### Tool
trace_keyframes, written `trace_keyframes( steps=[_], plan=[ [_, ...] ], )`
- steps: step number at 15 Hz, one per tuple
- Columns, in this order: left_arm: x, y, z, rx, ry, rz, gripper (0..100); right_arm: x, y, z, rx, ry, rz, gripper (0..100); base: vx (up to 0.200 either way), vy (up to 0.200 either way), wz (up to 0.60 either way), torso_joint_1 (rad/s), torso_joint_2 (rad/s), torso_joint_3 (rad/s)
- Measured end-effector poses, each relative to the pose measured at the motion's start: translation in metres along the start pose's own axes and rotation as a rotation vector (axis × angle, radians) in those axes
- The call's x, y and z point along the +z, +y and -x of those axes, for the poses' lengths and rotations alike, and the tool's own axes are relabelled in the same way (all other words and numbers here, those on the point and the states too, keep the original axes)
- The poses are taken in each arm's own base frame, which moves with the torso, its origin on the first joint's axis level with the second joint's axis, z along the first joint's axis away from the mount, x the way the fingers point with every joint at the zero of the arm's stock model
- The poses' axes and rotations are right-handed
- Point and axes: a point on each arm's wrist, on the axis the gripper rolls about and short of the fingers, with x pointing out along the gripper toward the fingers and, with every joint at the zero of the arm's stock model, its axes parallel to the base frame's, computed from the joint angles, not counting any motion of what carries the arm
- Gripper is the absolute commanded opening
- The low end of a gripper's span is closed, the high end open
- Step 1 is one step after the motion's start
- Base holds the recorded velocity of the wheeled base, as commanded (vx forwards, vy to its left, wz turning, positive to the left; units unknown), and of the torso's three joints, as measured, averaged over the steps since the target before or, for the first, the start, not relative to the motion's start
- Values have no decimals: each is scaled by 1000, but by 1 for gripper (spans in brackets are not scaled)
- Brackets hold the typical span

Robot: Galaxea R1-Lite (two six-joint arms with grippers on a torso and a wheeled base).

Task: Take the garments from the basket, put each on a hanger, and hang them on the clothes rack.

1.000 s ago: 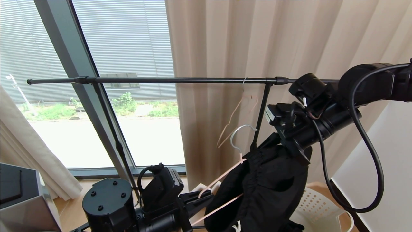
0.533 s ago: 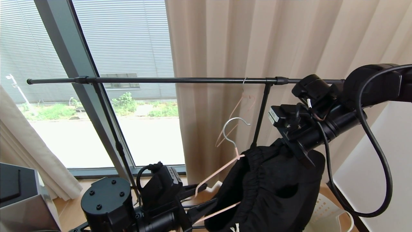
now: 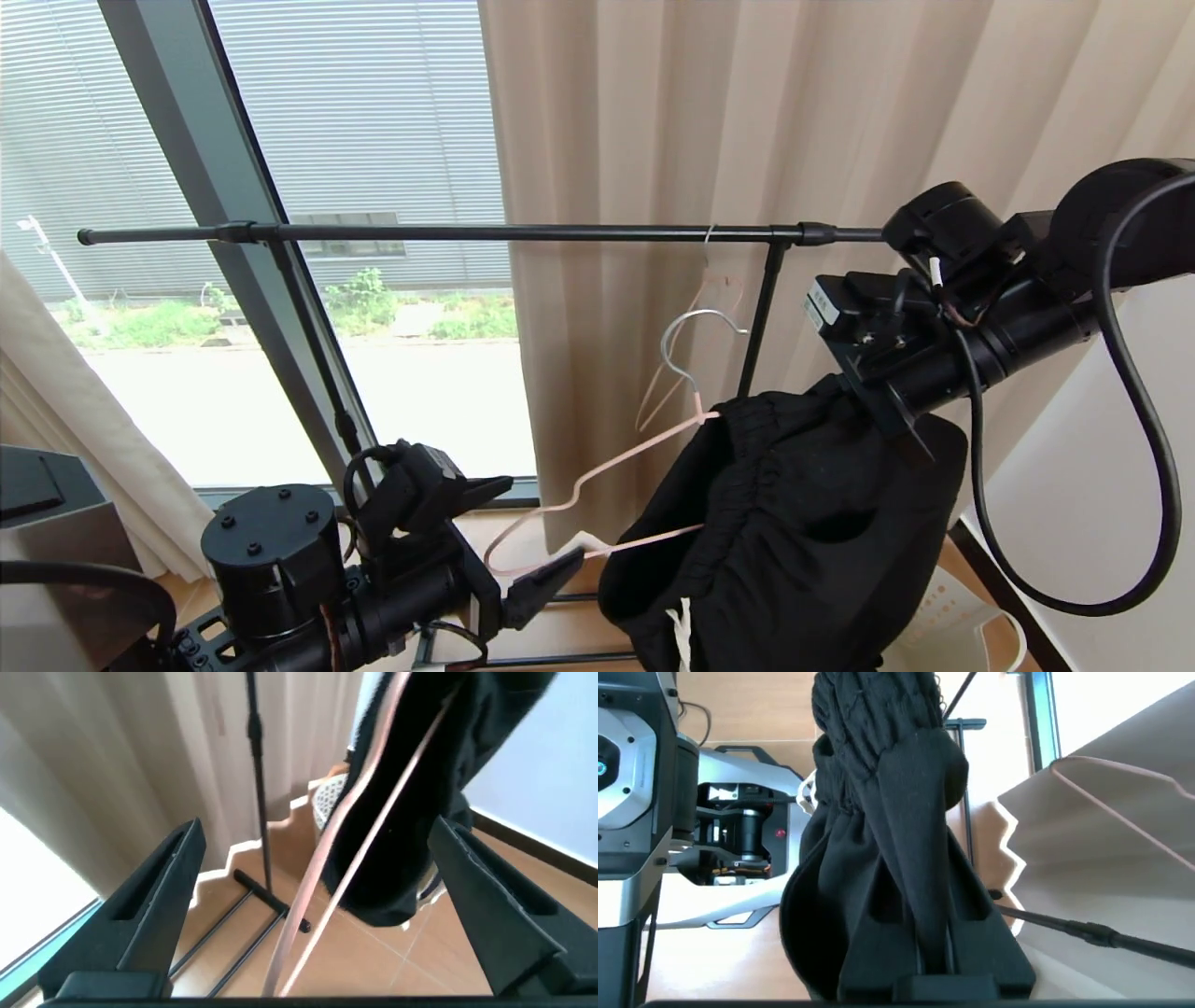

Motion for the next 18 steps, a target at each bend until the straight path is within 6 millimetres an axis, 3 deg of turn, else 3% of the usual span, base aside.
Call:
trace_keyframes(
  steps=[5, 9, 13, 18],
  plan=[
    [12, 14, 16, 173, -54, 161, 100, 10, -7, 22, -179, 93, -7, 0, 0, 0, 0, 0, 0, 0],
    [5, 3, 13, 203, 24, 273, 100, 24, -8, 34, -334, 105, -48, 0, 0, 0, 0, 0, 0, 0],
    [2, -12, -23, 245, 99, 346, 100, 37, 4, 40, -370, 93, -38, 0, 0, 0, 0, 0, 0, 0],
    [7, -16, -66, 223, 83, 365, 100, 46, 23, 39, -352, 85, -27, 0, 0, 0, 0, 0, 0, 0]
  ],
)
